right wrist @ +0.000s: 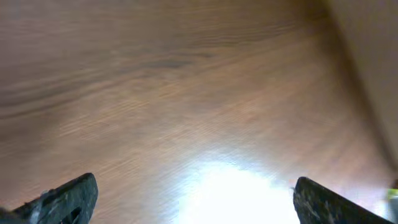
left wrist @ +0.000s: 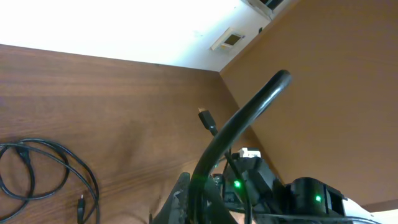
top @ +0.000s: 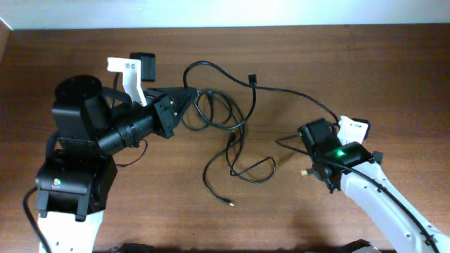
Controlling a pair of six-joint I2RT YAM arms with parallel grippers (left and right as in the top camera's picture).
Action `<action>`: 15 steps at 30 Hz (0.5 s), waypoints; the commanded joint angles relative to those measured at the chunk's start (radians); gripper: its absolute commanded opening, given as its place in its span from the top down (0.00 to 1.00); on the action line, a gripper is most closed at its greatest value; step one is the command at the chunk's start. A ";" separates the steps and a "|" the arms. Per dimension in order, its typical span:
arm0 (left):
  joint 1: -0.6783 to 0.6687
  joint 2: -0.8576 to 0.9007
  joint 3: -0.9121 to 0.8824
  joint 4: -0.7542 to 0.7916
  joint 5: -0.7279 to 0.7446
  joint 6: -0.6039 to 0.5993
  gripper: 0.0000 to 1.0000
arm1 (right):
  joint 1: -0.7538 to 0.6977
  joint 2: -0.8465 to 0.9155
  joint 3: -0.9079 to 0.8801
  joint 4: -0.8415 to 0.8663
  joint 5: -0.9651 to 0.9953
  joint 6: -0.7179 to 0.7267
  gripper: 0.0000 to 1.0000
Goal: Untangle cables
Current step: 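Move the right gripper in and grasp a cable strand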
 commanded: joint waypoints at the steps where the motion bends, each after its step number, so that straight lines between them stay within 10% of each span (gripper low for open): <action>1: 0.002 -0.002 0.005 0.008 -0.090 -0.008 1.00 | -0.006 -0.073 -0.003 0.081 -0.260 -0.117 0.01; 7: 0.002 0.000 0.004 -0.039 -0.260 -0.008 1.00 | -0.006 -0.318 -0.003 0.226 -1.007 -0.663 0.01; 15: 0.000 0.007 0.003 -0.121 0.003 0.286 1.00 | -0.006 -0.542 -0.003 0.381 -1.305 -0.751 0.01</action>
